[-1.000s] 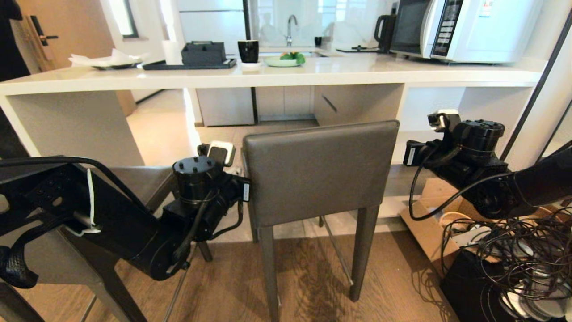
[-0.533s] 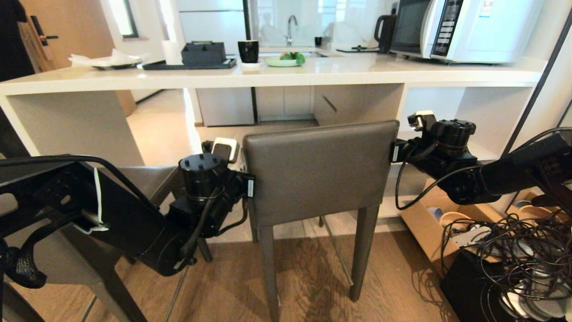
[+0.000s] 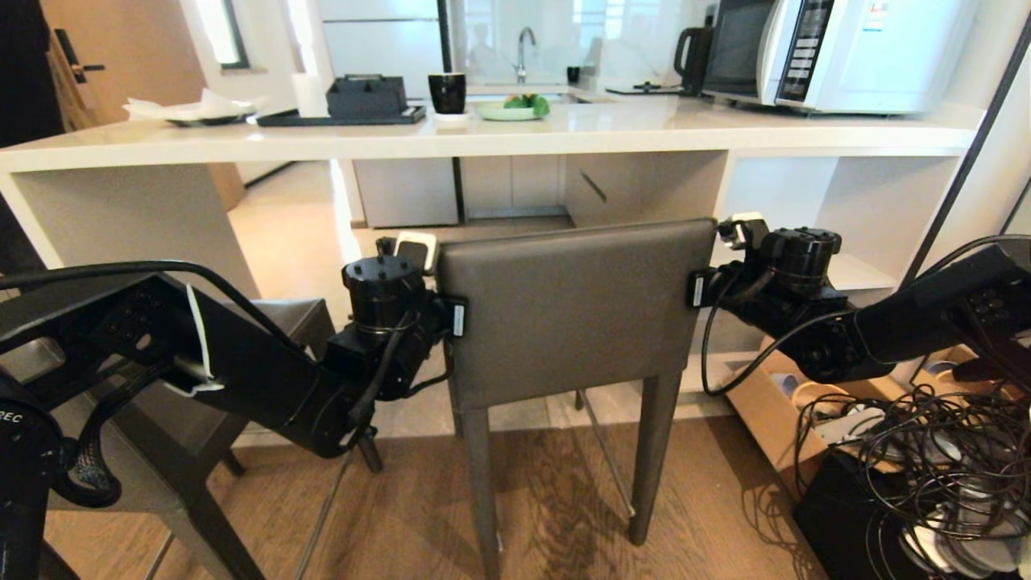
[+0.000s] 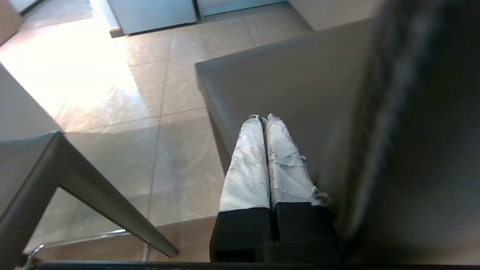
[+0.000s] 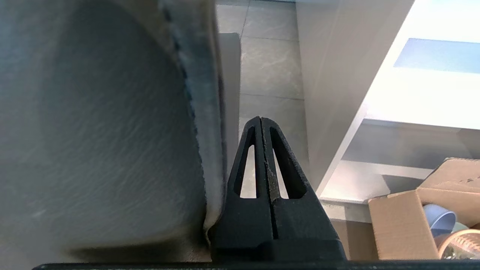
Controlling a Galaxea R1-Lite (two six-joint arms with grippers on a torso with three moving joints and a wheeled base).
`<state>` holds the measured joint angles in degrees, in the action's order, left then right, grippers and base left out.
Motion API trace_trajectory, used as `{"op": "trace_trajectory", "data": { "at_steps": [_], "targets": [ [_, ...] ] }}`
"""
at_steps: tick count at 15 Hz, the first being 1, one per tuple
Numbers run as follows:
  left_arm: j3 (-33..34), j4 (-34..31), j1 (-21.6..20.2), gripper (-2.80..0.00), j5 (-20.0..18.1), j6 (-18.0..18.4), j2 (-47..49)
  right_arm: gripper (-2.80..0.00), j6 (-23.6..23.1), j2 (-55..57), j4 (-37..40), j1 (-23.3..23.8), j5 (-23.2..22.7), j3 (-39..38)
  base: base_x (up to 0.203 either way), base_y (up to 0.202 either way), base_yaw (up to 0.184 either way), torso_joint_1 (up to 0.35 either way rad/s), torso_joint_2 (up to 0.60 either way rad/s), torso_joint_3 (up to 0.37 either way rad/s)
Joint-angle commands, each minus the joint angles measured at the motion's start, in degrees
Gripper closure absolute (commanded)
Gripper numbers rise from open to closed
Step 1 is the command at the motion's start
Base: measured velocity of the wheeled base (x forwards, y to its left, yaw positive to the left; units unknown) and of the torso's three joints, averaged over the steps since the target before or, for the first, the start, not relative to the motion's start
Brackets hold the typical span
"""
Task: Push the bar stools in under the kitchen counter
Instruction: Push the gray chair back under the dining table
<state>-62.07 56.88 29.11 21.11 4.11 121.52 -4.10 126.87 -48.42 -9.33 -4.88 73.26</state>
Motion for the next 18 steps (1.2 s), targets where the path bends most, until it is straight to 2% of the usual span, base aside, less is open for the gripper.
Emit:
{"op": "trace_trajectory", "data": {
  "at_steps": [1,9,11,13,15,18],
  "targets": [
    [-0.5,0.3,-0.6,0.0,0.0,0.1,0.6,0.0,0.0,-1.8,-0.3,-1.6,-0.4,-1.6,0.0,0.0,0.0,0.0,0.0,0.0],
    [-6.9,-4.9,-3.3,0.0,-0.1,0.2,3.2,0.0,0.1,-2.7,-0.4,-2.4,-0.3,-4.1,0.0,0.0,0.0,0.0,0.0,0.0],
    [-6.5,-4.9,-3.6,0.0,-0.2,0.2,3.6,0.0,-0.2,-3.1,-0.5,-2.5,-0.3,-4.7,0.0,0.0,0.0,0.0,0.0,0.0],
    [-4.4,-4.7,-2.3,0.0,-0.4,-0.1,2.6,0.0,-0.1,-2.9,-0.5,-2.5,-0.3,-4.9,0.0,0.0,0.0,0.0,0.0,0.0],
    [-3.1,-4.7,1.4,0.0,-0.8,-0.6,1.5,0.0,-0.1,-2.6,-0.5,-2.4,-0.2,-5.1,0.0,0.0,0.0,0.0,0.0,0.0],
    [-5.5,-5.0,4.0,0.0,-0.9,-0.5,2.1,0.0,0.0,-2.5,-0.6,-2.3,-0.1,-6.1,0.0,0.0,0.0,0.0,0.0,0.0]
  ]
}}
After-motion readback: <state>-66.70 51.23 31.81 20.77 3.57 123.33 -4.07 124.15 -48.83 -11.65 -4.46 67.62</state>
